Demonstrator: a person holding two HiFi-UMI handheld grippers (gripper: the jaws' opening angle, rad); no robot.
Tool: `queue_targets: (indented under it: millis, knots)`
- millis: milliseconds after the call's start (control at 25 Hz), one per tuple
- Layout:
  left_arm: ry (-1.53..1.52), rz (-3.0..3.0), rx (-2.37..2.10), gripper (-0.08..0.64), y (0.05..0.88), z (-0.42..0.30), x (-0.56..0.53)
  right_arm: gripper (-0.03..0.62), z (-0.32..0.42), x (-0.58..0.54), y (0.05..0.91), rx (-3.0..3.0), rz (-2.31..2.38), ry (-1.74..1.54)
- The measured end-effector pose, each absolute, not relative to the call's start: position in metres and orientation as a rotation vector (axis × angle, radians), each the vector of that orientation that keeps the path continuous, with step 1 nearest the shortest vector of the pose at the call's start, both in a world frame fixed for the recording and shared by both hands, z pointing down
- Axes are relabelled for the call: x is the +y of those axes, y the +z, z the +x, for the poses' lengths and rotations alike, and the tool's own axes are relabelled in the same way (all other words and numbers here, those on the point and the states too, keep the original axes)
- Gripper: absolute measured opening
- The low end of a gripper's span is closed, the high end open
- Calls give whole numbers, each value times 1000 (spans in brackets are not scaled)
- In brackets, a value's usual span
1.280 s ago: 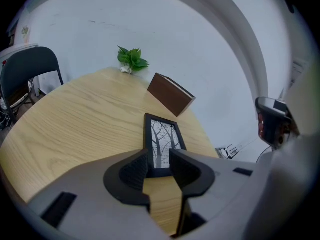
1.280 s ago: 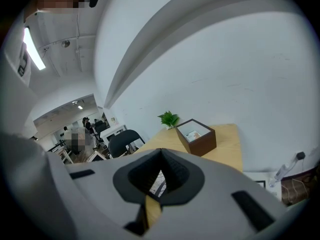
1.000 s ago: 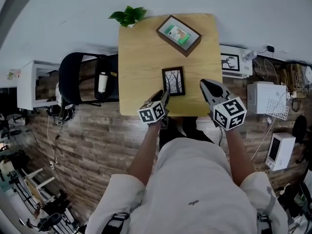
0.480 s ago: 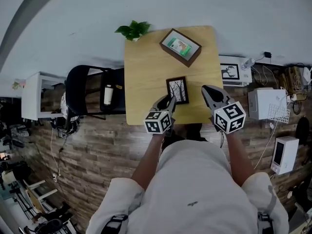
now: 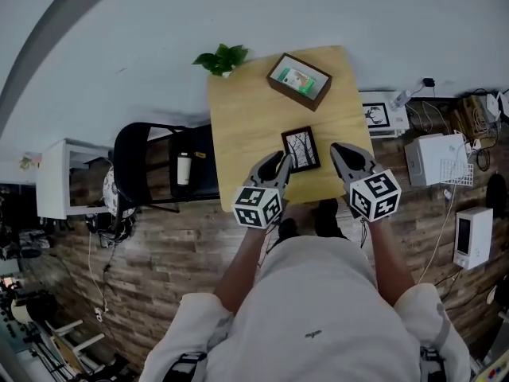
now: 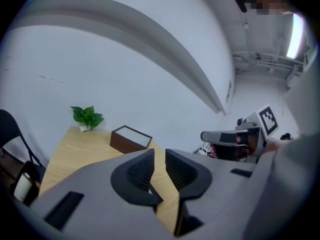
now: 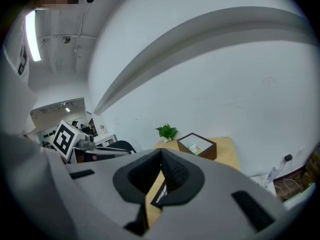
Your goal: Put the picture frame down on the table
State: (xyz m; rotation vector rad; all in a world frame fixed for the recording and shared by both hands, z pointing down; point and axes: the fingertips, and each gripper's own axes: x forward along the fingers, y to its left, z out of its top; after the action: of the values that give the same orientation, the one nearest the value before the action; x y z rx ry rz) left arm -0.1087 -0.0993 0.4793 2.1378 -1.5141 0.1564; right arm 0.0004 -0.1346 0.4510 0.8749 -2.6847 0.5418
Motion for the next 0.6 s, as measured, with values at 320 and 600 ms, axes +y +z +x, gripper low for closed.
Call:
queue_targets:
  millis: [320,600]
  knots:
    - [135,2288,-1493,48,437,-129,-67,-2,-18,-91,436,-2670,972,515]
    - [114,2369,-1458,35,416,-142,-37,-2,-22,-55,426,-2655,1065,496]
